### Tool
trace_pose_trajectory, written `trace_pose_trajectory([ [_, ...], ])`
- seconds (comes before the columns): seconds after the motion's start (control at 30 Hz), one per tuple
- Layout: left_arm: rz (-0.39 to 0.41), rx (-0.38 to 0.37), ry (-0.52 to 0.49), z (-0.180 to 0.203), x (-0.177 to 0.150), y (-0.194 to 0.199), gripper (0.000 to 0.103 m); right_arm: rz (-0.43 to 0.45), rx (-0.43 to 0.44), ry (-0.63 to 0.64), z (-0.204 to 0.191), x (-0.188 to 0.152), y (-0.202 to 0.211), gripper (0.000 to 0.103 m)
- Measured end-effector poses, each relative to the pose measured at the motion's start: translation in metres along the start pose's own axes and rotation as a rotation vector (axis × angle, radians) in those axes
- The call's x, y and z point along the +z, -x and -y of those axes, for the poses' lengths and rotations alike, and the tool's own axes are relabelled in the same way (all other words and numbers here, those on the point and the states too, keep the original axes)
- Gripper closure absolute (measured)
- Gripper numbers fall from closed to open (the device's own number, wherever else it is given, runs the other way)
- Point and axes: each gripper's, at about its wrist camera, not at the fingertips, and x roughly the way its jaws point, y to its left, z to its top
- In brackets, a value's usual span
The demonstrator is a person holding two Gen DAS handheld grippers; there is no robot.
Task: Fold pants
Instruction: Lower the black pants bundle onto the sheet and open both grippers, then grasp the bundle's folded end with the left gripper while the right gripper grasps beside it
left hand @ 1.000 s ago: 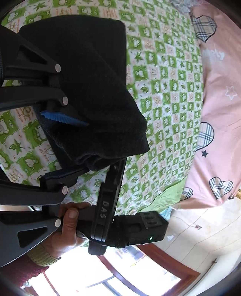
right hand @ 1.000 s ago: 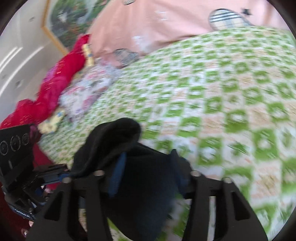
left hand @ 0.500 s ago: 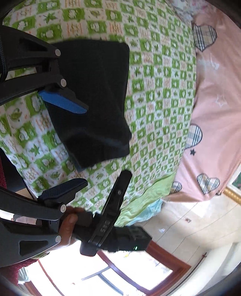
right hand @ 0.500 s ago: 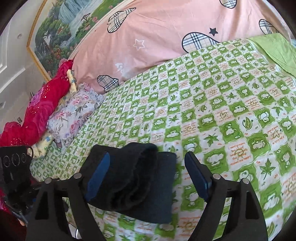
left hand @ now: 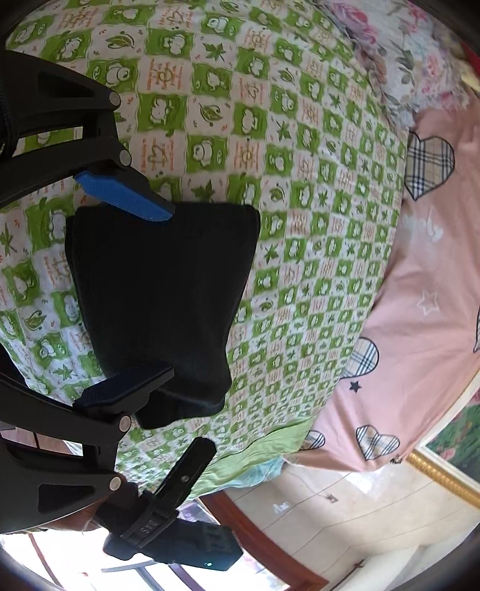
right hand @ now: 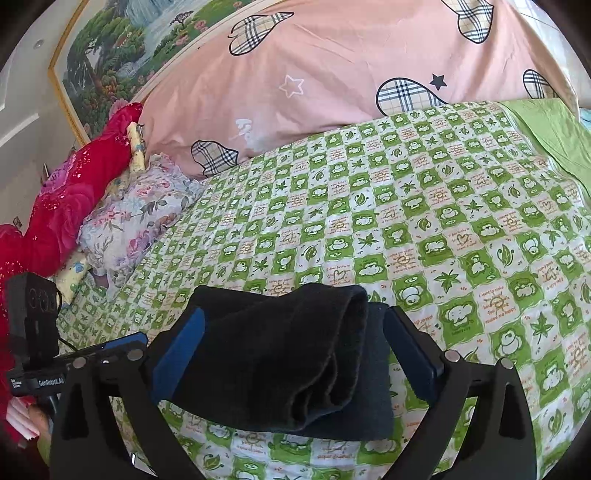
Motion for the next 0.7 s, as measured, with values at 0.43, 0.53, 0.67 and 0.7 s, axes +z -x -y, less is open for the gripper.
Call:
trace_pose_trajectory([
  [0.43, -0.056, 0.045, 0.089, -0.028, 0.002, -0.023, 0.022, -0.056, -0.073, -0.097, 0.013, -0.025, -0.025, 0.004],
  [0.53, -0.077, 0.055, 0.098, -0.032, 0.002, -0.029, 0.022, -0.073, -0.089, -0.108, 0.019, -0.030, -0.032, 0.004],
  [0.67, -0.097, 0.049, 0.109, -0.036, 0.001, -0.037, 0.022, -0.089, -0.086, -0.118, 0.026, -0.034, -0.037, 0.004],
  [0.7, -0.101, 0.042, 0.116, -0.038, 0.001, -0.039, 0.022, -0.095, -0.077, -0.123, 0.028, -0.035, -0.039, 0.004],
])
